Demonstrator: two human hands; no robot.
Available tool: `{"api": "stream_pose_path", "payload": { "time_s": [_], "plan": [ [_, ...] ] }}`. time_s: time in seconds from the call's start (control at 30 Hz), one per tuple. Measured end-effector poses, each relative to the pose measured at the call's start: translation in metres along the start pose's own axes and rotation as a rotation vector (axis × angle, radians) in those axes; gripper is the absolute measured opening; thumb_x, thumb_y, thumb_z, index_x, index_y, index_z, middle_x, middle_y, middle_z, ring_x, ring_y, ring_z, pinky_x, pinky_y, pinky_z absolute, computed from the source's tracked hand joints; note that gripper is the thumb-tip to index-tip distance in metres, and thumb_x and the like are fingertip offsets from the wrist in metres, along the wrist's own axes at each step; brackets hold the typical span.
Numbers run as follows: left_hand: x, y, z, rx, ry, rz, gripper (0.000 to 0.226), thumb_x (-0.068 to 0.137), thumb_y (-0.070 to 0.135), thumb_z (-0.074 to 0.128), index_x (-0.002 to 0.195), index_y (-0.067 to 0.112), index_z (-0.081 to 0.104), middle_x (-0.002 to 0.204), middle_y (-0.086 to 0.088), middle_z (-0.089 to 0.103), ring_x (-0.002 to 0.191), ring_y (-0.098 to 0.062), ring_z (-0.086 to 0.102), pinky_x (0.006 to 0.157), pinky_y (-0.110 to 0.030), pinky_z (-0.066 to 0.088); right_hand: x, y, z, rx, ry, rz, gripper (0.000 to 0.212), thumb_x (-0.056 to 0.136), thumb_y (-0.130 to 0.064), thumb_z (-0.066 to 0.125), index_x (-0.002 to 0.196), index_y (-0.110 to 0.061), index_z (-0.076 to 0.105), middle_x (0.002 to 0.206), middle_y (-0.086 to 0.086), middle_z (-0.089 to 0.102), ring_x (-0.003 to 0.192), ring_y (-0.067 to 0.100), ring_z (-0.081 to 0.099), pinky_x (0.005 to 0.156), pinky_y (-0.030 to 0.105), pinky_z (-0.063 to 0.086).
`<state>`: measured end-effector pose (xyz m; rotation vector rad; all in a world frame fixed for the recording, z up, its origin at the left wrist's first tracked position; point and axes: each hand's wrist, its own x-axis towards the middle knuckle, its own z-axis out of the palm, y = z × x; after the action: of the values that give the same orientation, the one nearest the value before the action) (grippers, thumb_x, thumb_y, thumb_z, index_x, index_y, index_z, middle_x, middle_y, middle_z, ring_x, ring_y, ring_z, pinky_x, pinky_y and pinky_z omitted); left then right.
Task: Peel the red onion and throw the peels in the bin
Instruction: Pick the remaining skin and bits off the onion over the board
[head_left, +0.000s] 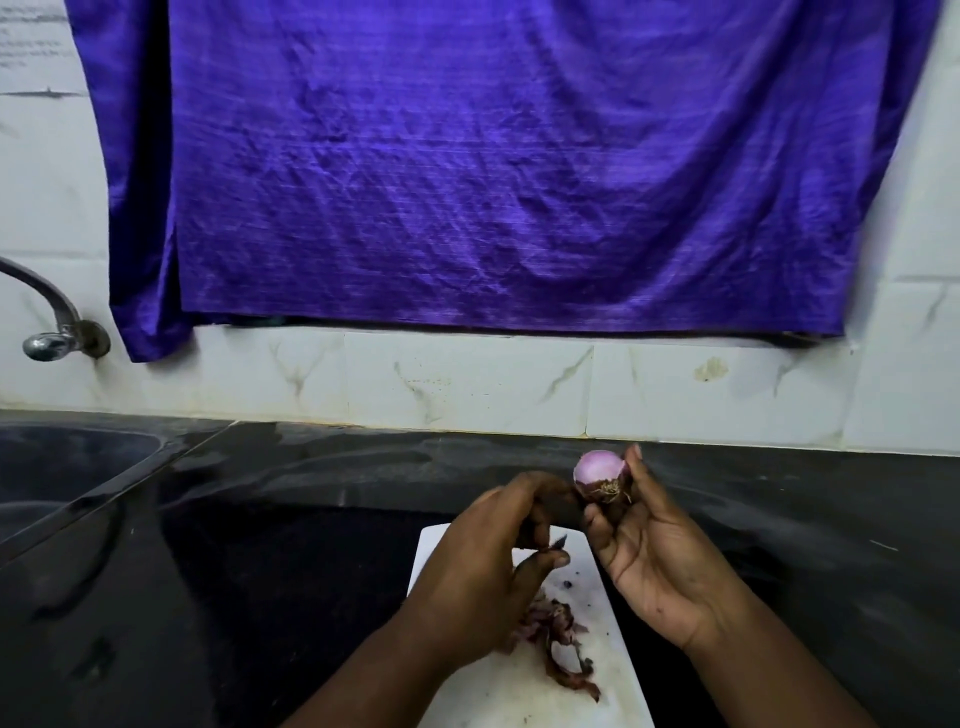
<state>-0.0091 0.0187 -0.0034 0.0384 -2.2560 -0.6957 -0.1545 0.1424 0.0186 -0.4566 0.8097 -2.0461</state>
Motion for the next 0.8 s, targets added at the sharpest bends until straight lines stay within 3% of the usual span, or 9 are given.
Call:
{"api": "stream_pose_path", "payload": {
  "time_s": [0.07,0.17,0.3,0.37,0.47,0.6,0.7,0.8],
  "plan": [
    [-0.001,-0.003,-0.003,-0.002,0.023,-0.065,0.051,0.090,0.036,0.078,0.126,0.050,0.045,0.100,0.018,0.058,0.099,-0.008,0.061,0.083,-0.017,0.054,-0.001,0.002,0.001,-0.011,-0.024,0.041,0.045,0.089,-0.043,0.064,0.108,-0.002,0.071,0.094,0.023,0.073,0.058,0.015,0.067,0.054,0.020,0.060],
    [-0.002,-0.004,-0.006,-0.002,0.089,-0.091,0.037,0.093,0.044,0.070,0.123,0.049,0.049,0.098,0.017,0.061,0.095,-0.008,0.063,0.078,-0.023,0.057,-0.001,0.007,0.002,-0.009,-0.060,0.074,0.046,0.091,-0.037,0.064,0.119,-0.001,0.070,0.104,0.023,0.071,0.063,0.017,0.068,0.058,0.022,0.061],
    [0.002,-0.001,-0.007,-0.122,0.149,-0.154,0.028,0.098,0.034,0.069,0.123,0.034,0.056,0.094,0.016,0.068,0.086,-0.005,0.069,0.068,-0.018,0.055,0.002,0.010,0.000,0.018,-0.107,0.077,0.057,0.089,-0.033,0.075,0.133,0.000,0.061,0.125,0.022,0.066,0.094,0.024,0.071,0.074,0.028,0.064],
    [0.004,0.001,-0.009,-0.212,0.191,-0.196,0.025,0.098,0.026,0.069,0.121,0.029,0.059,0.096,0.017,0.069,0.086,-0.002,0.069,0.067,-0.013,0.052,0.001,0.012,0.000,-0.036,-0.122,0.066,0.050,0.091,-0.030,0.071,0.131,-0.001,0.064,0.130,0.023,0.065,0.103,0.026,0.070,0.079,0.029,0.063],
    [0.005,0.001,-0.010,-0.266,0.227,-0.233,0.025,0.098,0.024,0.071,0.117,0.034,0.058,0.098,0.018,0.072,0.089,-0.003,0.070,0.071,-0.018,0.055,0.001,0.014,0.001,-0.127,-0.126,0.048,0.037,0.095,-0.021,0.061,0.125,-0.002,0.068,0.129,0.021,0.068,0.103,0.024,0.070,0.082,0.030,0.063],
    [0.005,-0.002,-0.008,-0.295,0.253,-0.269,0.030,0.094,0.022,0.075,0.117,0.033,0.059,0.097,0.015,0.073,0.091,-0.007,0.071,0.076,-0.028,0.061,0.001,0.016,0.003,-0.203,-0.089,0.028,0.036,0.095,-0.018,0.060,0.126,-0.001,0.065,0.126,0.021,0.070,0.101,0.024,0.073,0.079,0.031,0.063],
    [0.005,-0.002,-0.008,-0.273,0.257,-0.277,0.034,0.092,0.018,0.077,0.117,0.032,0.060,0.096,0.016,0.073,0.091,-0.006,0.072,0.077,-0.022,0.060,0.001,0.016,0.001,-0.258,-0.075,0.018,0.040,0.093,-0.019,0.062,0.128,0.001,0.061,0.127,0.021,0.070,0.114,0.031,0.069,0.088,0.037,0.062],
    [0.004,-0.001,-0.009,-0.220,0.250,-0.251,0.035,0.089,0.019,0.078,0.115,0.033,0.060,0.090,0.012,0.073,0.089,-0.005,0.071,0.071,-0.017,0.058,0.001,0.017,0.003,-0.281,-0.065,-0.005,0.040,0.090,-0.017,0.064,0.125,0.001,0.060,0.126,0.021,0.071,0.113,0.031,0.070,0.086,0.036,0.063]
  ]
}}
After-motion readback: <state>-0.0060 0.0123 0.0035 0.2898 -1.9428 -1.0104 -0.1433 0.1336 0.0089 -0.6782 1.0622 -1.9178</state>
